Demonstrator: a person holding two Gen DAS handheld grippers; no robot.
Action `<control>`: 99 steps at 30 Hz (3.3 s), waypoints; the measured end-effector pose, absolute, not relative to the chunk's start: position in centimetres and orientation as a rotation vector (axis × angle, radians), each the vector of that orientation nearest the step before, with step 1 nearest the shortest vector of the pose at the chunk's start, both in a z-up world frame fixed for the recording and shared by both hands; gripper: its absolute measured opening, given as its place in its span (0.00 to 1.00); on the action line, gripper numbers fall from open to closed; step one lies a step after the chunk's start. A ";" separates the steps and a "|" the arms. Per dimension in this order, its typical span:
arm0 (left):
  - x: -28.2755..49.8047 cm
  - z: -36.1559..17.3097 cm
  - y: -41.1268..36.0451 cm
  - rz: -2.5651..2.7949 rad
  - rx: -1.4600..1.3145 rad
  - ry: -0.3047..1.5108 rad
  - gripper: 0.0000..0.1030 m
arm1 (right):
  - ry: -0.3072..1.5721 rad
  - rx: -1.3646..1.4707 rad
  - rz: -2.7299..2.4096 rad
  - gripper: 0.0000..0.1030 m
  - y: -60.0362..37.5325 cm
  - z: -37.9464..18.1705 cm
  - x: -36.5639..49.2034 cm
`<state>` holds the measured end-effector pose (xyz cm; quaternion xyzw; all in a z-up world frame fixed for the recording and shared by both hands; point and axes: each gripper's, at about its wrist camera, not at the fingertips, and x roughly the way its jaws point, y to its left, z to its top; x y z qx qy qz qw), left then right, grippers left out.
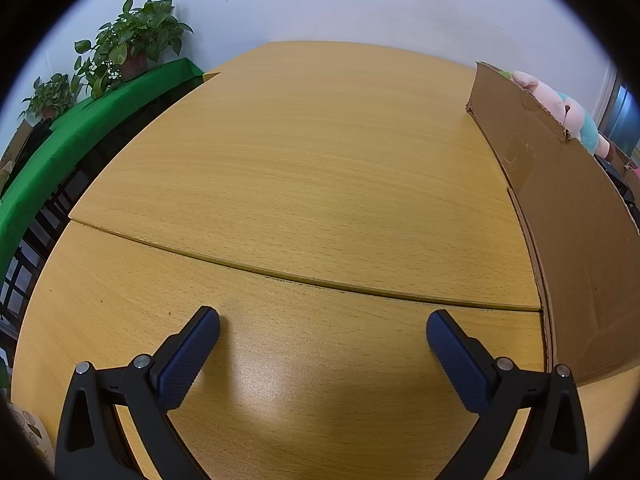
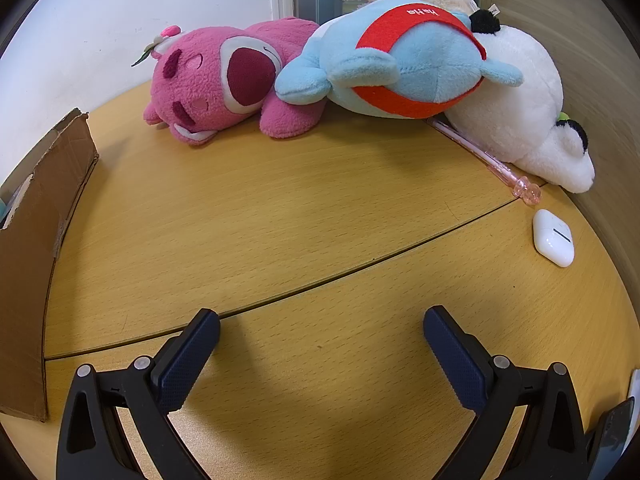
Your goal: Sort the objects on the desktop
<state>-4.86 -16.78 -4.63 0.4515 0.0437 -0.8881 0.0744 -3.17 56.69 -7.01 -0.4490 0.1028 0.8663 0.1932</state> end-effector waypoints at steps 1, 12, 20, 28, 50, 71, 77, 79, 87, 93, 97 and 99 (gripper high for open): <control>-4.8 -4.7 -16.7 -2.665 1.354 0.131 1.00 | 0.289 -1.260 2.430 1.00 56.6 -7.0 -3.2; -4.5 -4.9 -16.3 -2.663 1.349 0.129 1.00 | 0.295 -1.255 2.426 1.00 56.5 -7.0 -3.1; -4.5 -4.9 -16.3 -2.661 1.348 0.130 1.00 | 0.297 -1.254 2.425 1.00 56.4 -7.0 -3.1; -4.5 -5.0 -16.3 -2.660 1.346 0.130 1.00 | 0.299 -1.253 2.424 1.00 56.4 -7.0 -3.0; -4.5 -5.2 -16.2 -2.658 1.345 0.131 1.00 | 0.301 -1.252 2.423 1.00 56.4 -7.0 -3.1; -4.5 -5.3 -16.3 -2.656 1.344 0.132 1.00 | 0.303 -1.251 2.422 1.00 56.3 -6.9 -3.1; -4.5 -5.3 -16.3 -2.655 1.345 0.132 1.00 | 0.304 -1.252 2.422 1.00 56.1 -6.6 -3.0; -5.3 -5.5 -17.6 -2.656 1.344 0.136 1.00 | 0.304 -1.253 2.422 1.00 56.1 -6.5 -3.1; -5.3 -5.4 -17.6 -2.655 1.347 0.136 1.00 | 0.305 -1.252 2.423 1.00 56.2 -6.8 -2.9; -5.3 -5.5 -17.6 -2.655 1.346 0.136 1.00 | 0.305 -1.252 2.422 1.00 56.2 -6.8 -2.9; -5.3 -5.5 -17.6 -2.655 1.345 0.136 1.00 | 0.306 -1.251 2.422 1.00 56.2 -6.8 -2.9; -5.4 -5.5 -17.7 -2.655 1.345 0.136 1.00 | 0.306 -1.251 2.422 1.00 56.2 -6.8 -2.9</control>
